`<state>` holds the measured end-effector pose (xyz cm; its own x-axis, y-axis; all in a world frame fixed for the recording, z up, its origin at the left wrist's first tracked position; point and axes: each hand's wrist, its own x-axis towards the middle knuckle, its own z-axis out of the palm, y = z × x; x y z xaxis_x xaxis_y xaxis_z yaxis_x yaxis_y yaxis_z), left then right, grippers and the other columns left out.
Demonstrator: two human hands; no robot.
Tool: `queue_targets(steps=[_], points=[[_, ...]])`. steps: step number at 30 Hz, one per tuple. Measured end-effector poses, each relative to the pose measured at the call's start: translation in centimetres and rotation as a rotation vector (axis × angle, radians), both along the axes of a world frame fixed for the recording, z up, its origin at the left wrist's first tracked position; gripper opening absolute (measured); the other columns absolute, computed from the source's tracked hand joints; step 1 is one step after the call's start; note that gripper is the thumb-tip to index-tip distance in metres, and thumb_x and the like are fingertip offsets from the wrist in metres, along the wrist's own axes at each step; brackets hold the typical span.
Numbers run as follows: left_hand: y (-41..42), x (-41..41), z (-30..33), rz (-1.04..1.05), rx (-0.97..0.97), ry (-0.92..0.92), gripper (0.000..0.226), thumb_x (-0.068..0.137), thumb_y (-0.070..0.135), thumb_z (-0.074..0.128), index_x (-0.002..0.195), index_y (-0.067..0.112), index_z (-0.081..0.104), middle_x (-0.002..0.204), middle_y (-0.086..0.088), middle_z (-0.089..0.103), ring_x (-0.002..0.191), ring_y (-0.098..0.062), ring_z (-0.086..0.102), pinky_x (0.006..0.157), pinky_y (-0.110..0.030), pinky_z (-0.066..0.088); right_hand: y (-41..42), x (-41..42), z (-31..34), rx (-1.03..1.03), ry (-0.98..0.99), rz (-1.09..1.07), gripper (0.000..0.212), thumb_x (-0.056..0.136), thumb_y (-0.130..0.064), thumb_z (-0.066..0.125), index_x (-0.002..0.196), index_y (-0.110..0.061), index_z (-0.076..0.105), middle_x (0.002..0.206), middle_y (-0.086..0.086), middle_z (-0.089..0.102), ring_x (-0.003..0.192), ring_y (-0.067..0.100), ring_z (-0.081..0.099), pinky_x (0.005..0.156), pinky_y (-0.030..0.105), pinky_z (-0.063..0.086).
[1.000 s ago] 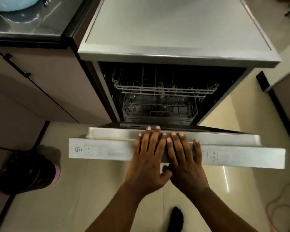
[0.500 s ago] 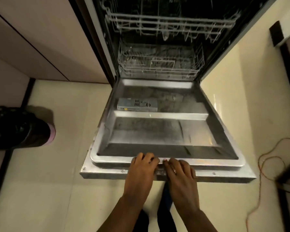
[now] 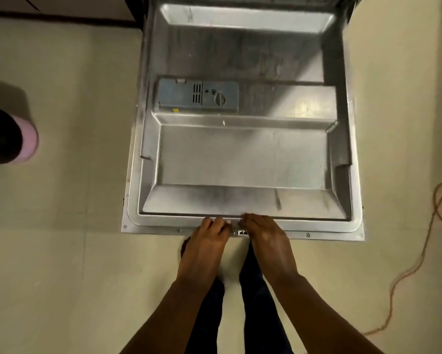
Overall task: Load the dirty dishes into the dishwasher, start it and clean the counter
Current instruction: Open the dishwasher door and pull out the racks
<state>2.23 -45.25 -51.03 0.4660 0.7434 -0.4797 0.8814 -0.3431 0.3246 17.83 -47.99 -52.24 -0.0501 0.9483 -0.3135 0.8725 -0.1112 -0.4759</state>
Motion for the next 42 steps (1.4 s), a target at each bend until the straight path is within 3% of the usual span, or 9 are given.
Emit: queue_targets(steps=[4, 8, 15, 19, 23, 27, 33, 38, 42], points=[[-2.0, -0.6, -4.2, -0.070, -0.065, 0.092, 0.084, 0.066, -0.005, 0.071, 0.143, 0.009, 0.041, 0.139, -0.007, 0.047, 0.123, -0.028, 0.047, 0.099, -0.038, 0.047, -1.2, 0.1, -5.1, -0.063, 0.035, -0.015, 0.050, 0.062, 0.007, 0.081, 0.106, -0.017, 0.075, 0.118, 0.004, 0.069, 0.108, 0.020, 0.065, 0.092, 0.022, 0.045], [-2.7, -1.0, -7.0, -0.100, -0.048, 0.093, 0.092, 0.052, -0.007, 0.078, 0.138, 0.005, 0.048, 0.135, -0.012, 0.052, 0.120, -0.032, 0.051, 0.096, -0.041, 0.049, -1.0, 0.6, -7.7, -0.071, 0.064, 0.024, 0.057, 0.056, 0.013, 0.082, 0.105, -0.015, 0.076, 0.117, 0.004, 0.069, 0.105, 0.021, 0.067, 0.092, 0.024, 0.046], [-3.1, -1.7, -8.8, -0.094, -0.038, 0.039, 0.094, 0.052, -0.009, 0.076, 0.140, 0.006, 0.045, 0.136, -0.011, 0.050, 0.121, -0.032, 0.047, 0.094, -0.041, 0.049, -0.5, 1.2, -8.9, -0.064, 0.093, 0.076, 0.053, 0.054, 0.011, 0.083, 0.099, -0.016, 0.077, 0.112, 0.004, 0.071, 0.094, 0.023, 0.069, 0.072, 0.031, 0.060], [-2.4, -1.7, -8.5, -0.126, -0.042, 0.029, 0.082, 0.056, -0.003, 0.074, 0.134, 0.008, 0.051, 0.131, -0.010, 0.053, 0.113, -0.030, 0.052, 0.089, -0.041, 0.052, -0.2, 0.8, -8.5, -0.092, 0.028, 0.092, 0.049, 0.056, 0.009, 0.083, 0.097, -0.016, 0.076, 0.106, 0.002, 0.071, 0.090, 0.022, 0.068, 0.062, 0.032, 0.060], [0.1, -0.7, -7.8, -0.121, -0.044, -0.027, 0.056, 0.053, 0.002, 0.080, 0.106, 0.015, 0.066, 0.104, -0.003, 0.059, 0.089, -0.020, 0.058, 0.074, -0.030, 0.053, 2.2, 0.4, -8.1, -0.092, -0.024, 0.151, 0.039, 0.051, 0.009, 0.084, 0.077, -0.016, 0.068, 0.073, 0.000, 0.061, 0.061, 0.017, 0.058, 0.042, 0.023, 0.042], [5.7, -0.9, -6.1, -0.044, 0.016, -0.104, 0.045, 0.061, 0.000, 0.078, 0.104, 0.011, 0.068, 0.106, -0.006, 0.062, 0.093, -0.022, 0.061, 0.076, -0.031, 0.055, 4.6, 1.8, -6.9, 0.037, -0.038, 0.227, 0.044, 0.045, 0.009, 0.080, 0.082, -0.013, 0.068, 0.076, 0.002, 0.063, 0.063, 0.020, 0.059, 0.051, 0.024, 0.043], [17.1, 0.5, -1.5, 0.036, 0.279, -0.202, 0.038, 0.075, 0.002, 0.064, 0.112, 0.008, 0.063, 0.114, -0.008, 0.057, 0.102, -0.026, 0.057, 0.084, -0.038, 0.054, 10.2, 5.4, -4.0, 0.253, -0.171, 0.074, 0.033, 0.073, 0.001, 0.073, 0.104, -0.008, 0.065, 0.101, 0.009, 0.062, 0.087, 0.026, 0.059, 0.074, 0.033, 0.047], [30.0, 5.5, 1.5, 0.040, 0.529, -0.424, 0.039, 0.085, 0.005, 0.054, 0.125, 0.004, 0.055, 0.126, -0.013, 0.051, 0.117, -0.026, 0.049, 0.099, -0.034, 0.046, 22.5, 8.4, -3.3, 0.512, -0.223, 0.001, 0.034, 0.086, -0.009, 0.066, 0.118, -0.001, 0.058, 0.117, 0.018, 0.057, 0.104, 0.032, 0.053, 0.089, 0.038, 0.043], [40.1, 7.7, 2.1, -0.009, 0.691, -0.390, 0.050, 0.088, 0.004, 0.043, 0.138, 0.004, 0.044, 0.140, -0.014, 0.044, 0.129, -0.027, 0.041, 0.109, -0.033, 0.037, 33.9, 10.5, -0.5, 0.623, -0.203, -0.078, 0.038, 0.087, -0.009, 0.064, 0.123, -0.005, 0.054, 0.124, 0.015, 0.055, 0.113, 0.028, 0.051, 0.096, 0.035, 0.044]])
